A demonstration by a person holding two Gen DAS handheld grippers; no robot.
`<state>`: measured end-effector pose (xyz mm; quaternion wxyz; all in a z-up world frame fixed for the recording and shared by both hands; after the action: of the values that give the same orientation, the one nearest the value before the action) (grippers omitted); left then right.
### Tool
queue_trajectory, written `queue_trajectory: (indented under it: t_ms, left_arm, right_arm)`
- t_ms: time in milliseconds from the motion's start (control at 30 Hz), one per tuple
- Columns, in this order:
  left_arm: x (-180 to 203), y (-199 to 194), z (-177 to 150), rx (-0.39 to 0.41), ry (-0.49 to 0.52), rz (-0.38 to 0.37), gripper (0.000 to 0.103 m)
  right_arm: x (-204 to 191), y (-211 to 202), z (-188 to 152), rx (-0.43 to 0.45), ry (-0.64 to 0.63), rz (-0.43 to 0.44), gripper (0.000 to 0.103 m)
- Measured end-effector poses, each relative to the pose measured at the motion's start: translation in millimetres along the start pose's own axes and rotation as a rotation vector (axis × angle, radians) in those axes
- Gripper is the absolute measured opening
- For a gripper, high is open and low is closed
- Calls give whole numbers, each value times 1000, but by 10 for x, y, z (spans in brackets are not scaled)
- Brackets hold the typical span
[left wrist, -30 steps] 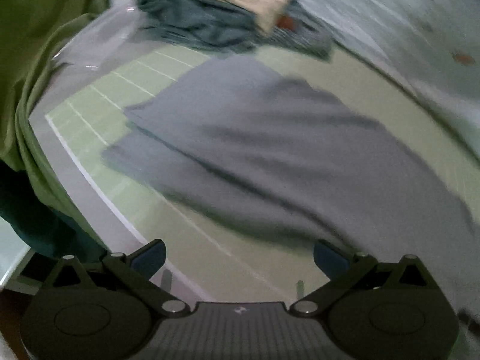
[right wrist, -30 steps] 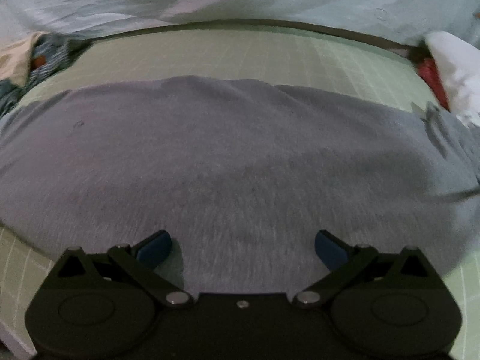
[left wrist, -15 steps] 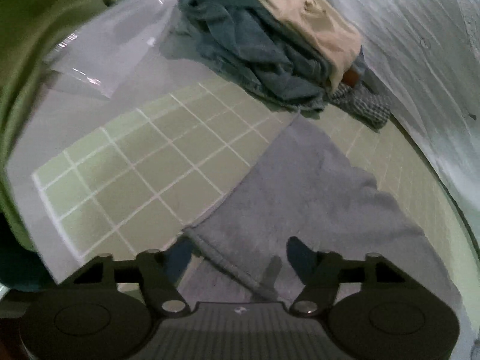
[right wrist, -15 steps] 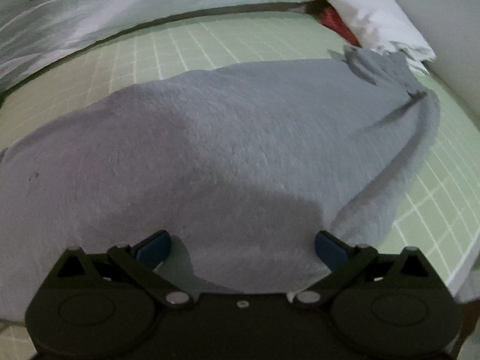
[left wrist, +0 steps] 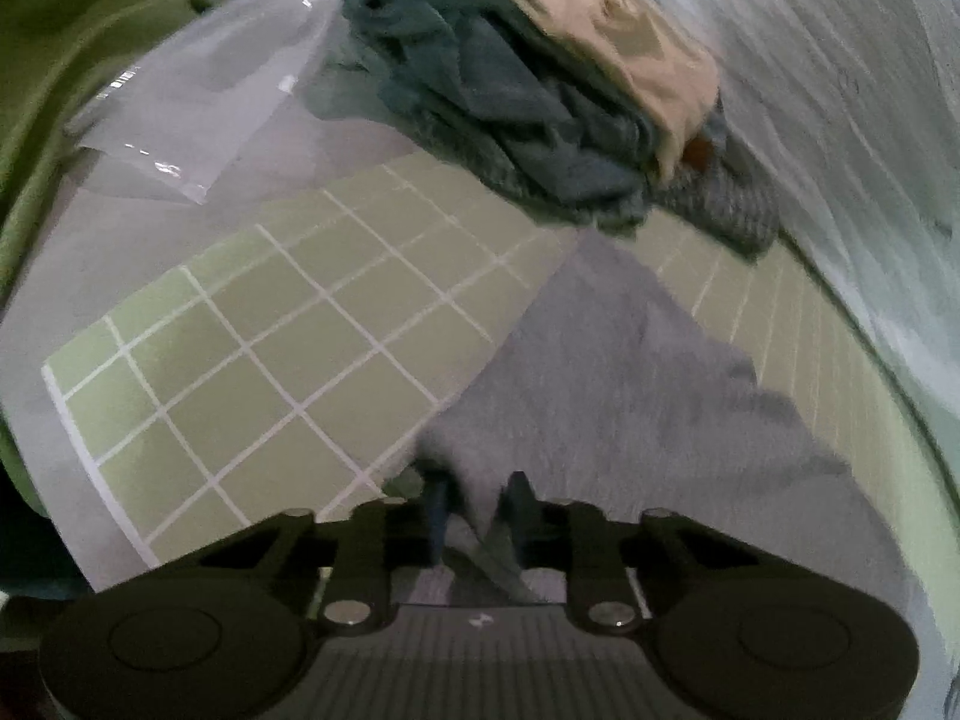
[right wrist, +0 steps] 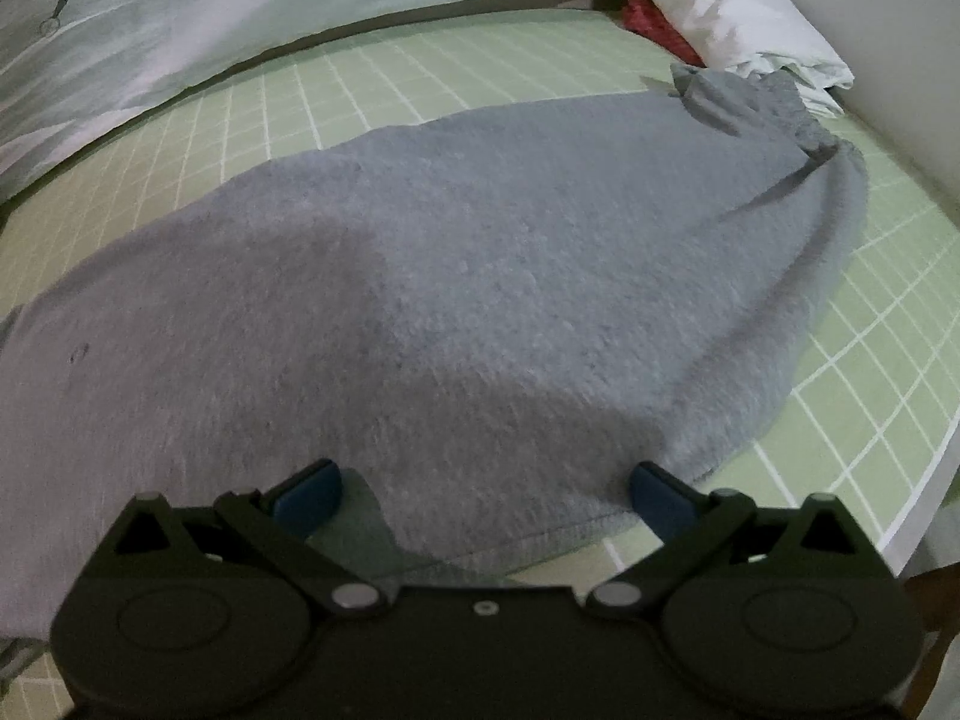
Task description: Fold clothes
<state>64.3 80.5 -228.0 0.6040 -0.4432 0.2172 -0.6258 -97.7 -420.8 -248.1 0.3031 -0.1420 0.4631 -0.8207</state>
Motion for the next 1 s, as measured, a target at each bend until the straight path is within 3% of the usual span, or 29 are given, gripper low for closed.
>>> queue_trajectory:
  t_ms: [100,300,533,767,833,1000]
  left_arm:
    - [58,-104,12,47,-10,-12,6]
    - [90,-384,-33,114,-59,-27,4]
    - [-57,-552,-333,79,-153,11,4]
    - [-262,-350,-625,-19,-244,66,6]
    - [-276,-351,-659,-18,-256,80,20]
    - [-250,-331,-625,-12,-232,111,38]
  right_arm:
    - [-5,-4,-9,2,-15,9,103]
    - [-11,14,6,10,-62,41,103]
    - [-37,47,61,4,-115,74,103]
    - [-39,57,78,3,-162,102,103]
    - [-37,57,79,-1,-170,107,103]
    - [-43,58,83,-5,-176,110,103]
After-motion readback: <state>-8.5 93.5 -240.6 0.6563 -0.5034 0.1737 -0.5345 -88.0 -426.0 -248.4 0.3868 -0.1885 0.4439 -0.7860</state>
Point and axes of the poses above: each gripper's, at about its wrist camera, not at the fingertips, and y roughly the way its jaws point, x to its right, z to its top, the point moved 7 cm from there along y, roughly the way its jaws point, and after that the axes turned 5 degrees about y, right-handed, at the moved point
